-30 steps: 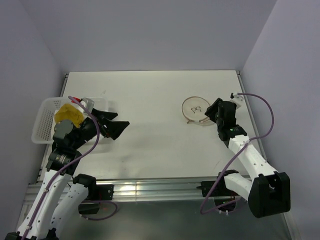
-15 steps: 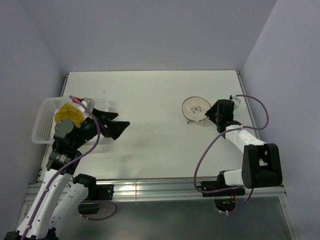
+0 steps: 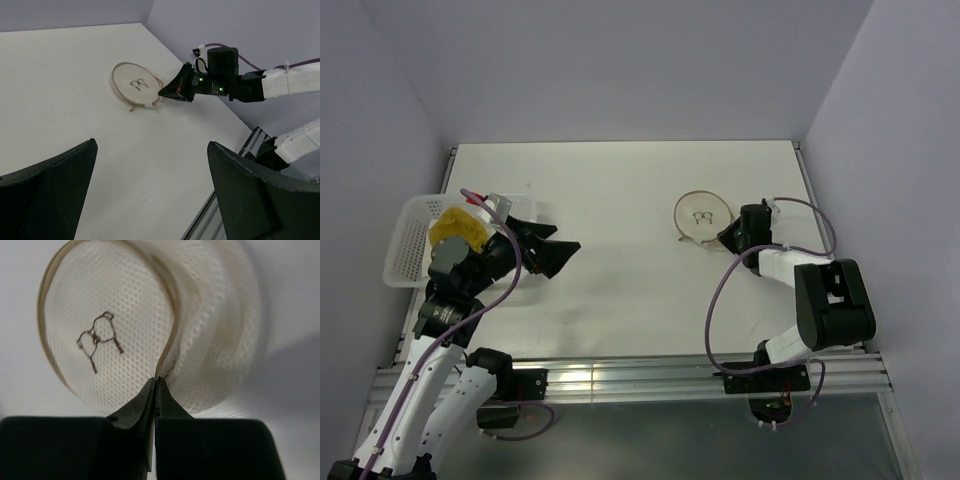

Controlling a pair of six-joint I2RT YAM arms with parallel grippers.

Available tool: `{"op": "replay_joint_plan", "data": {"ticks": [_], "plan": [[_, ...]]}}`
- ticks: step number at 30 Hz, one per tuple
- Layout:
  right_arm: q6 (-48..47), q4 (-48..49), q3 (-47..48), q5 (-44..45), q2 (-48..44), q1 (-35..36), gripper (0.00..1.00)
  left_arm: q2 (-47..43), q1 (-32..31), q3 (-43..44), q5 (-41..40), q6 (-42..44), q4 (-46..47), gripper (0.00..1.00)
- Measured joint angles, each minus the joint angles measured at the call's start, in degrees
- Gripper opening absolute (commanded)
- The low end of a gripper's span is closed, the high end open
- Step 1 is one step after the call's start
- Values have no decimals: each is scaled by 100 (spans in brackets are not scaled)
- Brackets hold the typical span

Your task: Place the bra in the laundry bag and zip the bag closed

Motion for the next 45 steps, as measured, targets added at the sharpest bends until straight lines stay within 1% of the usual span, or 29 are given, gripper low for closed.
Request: {"op": "replay_joint_plan", "data": {"ticks": [2,4,5,7,9,13,14,15,16,17,18,20,22,23,24,26,27,28,29,30,32,33,35,37,43,44,45], "plan": [[122,118,-142,-87,-81,374,0,52,0,28,-2,0,-4,99],[168,114,-219,-223,-184,894,0,109,-2,48,-20,2,-20,99],[149,98,-219,-278,-227,1185,0,140,-2,55,-26,2,-37,99],[-13,48,-201,-514,-337,1552,0,195,0,59,-46,0,-87,99],[-391,-195,-116,-815,-492,1725,0,236,0,61,-50,0,-149,99],[-1421,-894,271,-1370,-752,1777,0,284,0,61,-79,0,-177,99],[-1602,-1058,356,-1427,-796,1777,4,286,0,61,-94,0,-184,99],[-1749,-1207,417,-1421,-852,1784,44,289,0,61,-118,0,-192,99],[-1838,-1331,439,-1373,-922,1788,67,289,0,63,-149,0,-208,99],[-1945,-1467,439,-1266,-1003,1790,82,291,2,63,-190,0,-227,99],[-2028,-1617,439,-1082,-1102,1803,86,299,4,63,-203,0,-243,99],[-2205,-1880,444,-763,-1305,1847,85,315,7,63,-267,0,-267,99],[-2356,-2052,514,-457,-1484,2033,79,339,26,76,-367,0,-315,99],[-2459,-2092,592,-334,-1530,2240,77,348,55,107,-463,2,-369,99],[-2577,-2076,702,-260,-1539,2520,70,345,90,140,-577,2,-415,99],[-2791,-2041,979,-136,-1379,3084,49,315,179,208,-907,2,-538,99],[-2938,-2002,1178,-98,-1185,3401,40,284,210,236,-1108,0,-601,99],[-3032,-1996,1419,-50,-931,3724,38,240,243,260,-1333,0,-669,99],[-3117,-1989,1668,0,-623,4015,36,195,262,282,-1517,-2,-734,99],[-3195,-1989,1902,92,-319,4247,36,153,275,310,-1718,-2,-804,99],[-3351,-1971,2273,201,289,4664,41,87,291,352,-2052,-2,-916,99],[-3403,-1987,2369,256,505,4809,46,70,291,363,-2188,-4,-949,99],[-3484,-2063,2474,374,866,5047,48,46,291,391,-2367,-2,-1008,99],[-3506,-2175,2496,518,1104,5198,47,44,291,407,-2490,-2,-1040,99],[-3495,-2343,2511,896,1215,5346,38,33,291,407,-2597,-2,-1137,99],[-3486,-2352,2520,960,1226,5366,29,33,291,407,-2597,-2,-1150,99],[-3497,-2367,2551,1051,1272,5405,21,33,291,407,-2594,-2,-1158,99]]}}
